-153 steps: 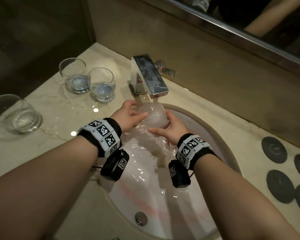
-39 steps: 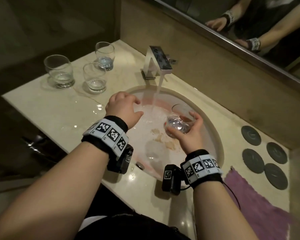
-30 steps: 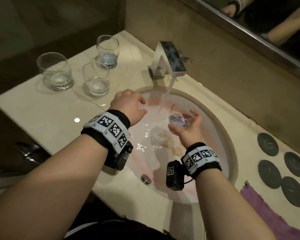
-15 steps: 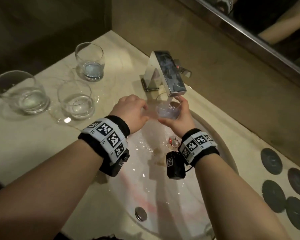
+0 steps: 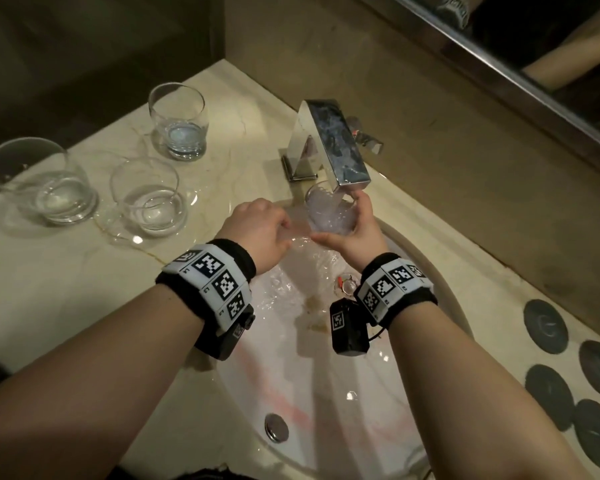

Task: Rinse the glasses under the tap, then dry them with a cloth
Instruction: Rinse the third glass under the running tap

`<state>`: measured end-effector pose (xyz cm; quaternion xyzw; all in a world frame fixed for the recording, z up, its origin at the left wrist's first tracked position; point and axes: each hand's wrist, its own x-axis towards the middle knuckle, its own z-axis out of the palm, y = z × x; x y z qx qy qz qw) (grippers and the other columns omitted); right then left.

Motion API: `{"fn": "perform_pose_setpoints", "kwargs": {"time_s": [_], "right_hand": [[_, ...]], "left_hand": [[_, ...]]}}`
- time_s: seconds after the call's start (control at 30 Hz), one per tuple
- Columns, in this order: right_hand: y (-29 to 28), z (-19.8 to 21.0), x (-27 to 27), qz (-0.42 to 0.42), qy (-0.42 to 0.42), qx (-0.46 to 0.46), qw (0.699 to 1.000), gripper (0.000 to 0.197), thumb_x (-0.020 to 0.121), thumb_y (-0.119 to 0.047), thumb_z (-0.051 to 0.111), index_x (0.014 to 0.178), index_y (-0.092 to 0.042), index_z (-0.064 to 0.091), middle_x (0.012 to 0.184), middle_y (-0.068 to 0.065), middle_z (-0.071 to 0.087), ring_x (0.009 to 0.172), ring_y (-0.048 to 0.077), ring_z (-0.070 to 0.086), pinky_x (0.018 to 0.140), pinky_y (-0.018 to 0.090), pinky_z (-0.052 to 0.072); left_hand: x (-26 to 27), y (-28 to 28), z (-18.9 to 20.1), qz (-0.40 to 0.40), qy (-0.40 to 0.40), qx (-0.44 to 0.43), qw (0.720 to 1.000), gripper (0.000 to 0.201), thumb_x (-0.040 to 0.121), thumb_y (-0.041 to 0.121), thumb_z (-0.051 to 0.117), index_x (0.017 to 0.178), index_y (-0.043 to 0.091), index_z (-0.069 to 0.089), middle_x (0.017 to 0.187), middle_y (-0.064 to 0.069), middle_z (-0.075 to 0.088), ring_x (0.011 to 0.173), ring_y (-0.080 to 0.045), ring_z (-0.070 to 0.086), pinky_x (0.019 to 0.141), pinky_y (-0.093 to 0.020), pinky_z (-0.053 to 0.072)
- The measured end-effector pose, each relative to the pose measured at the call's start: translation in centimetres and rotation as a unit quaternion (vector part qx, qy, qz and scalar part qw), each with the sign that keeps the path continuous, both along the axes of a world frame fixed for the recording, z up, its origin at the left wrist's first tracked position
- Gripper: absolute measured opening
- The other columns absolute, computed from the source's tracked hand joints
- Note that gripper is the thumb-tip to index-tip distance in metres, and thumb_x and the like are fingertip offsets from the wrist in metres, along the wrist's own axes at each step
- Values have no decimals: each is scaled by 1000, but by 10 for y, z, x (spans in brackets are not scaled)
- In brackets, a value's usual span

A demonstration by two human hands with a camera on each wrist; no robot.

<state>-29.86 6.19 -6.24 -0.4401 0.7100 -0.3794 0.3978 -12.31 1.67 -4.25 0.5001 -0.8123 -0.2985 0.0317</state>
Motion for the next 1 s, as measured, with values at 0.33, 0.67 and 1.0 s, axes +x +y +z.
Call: {"fn": "perform_pose_setpoints", "kwargs": {"time_s": [0.33, 0.67, 1.0], "right_hand": [[6, 13, -9, 14, 46, 20, 999, 91, 62, -12, 86, 134, -29, 34, 131, 1, 49, 118, 18, 51, 104, 39, 43], [27, 51, -9, 174, 372, 138, 901, 94, 66, -34, 81, 142, -36, 26, 128, 2, 42, 114, 24, 48, 102, 39, 40], [48, 78, 8, 341, 669, 146, 644, 86, 76, -30, 70, 145, -36, 19, 143, 3, 32, 132, 27, 30, 113, 61, 10]], "left_hand": [[-3, 1, 0, -3, 7, 5, 1000, 32, 91, 31, 56, 121, 23, 55, 138, -3, 43, 131, -24, 32, 106, -32, 26], [-3, 19, 10, -27, 7, -10, 1000, 32, 92, 33, 54, 123, 23, 54, 138, -4, 43, 129, -24, 36, 106, -35, 31], [8, 44, 4, -26, 50, 36, 998, 27, 91, 34, 55, 115, 22, 60, 121, 2, 58, 111, -17, 54, 95, -30, 42]]}}
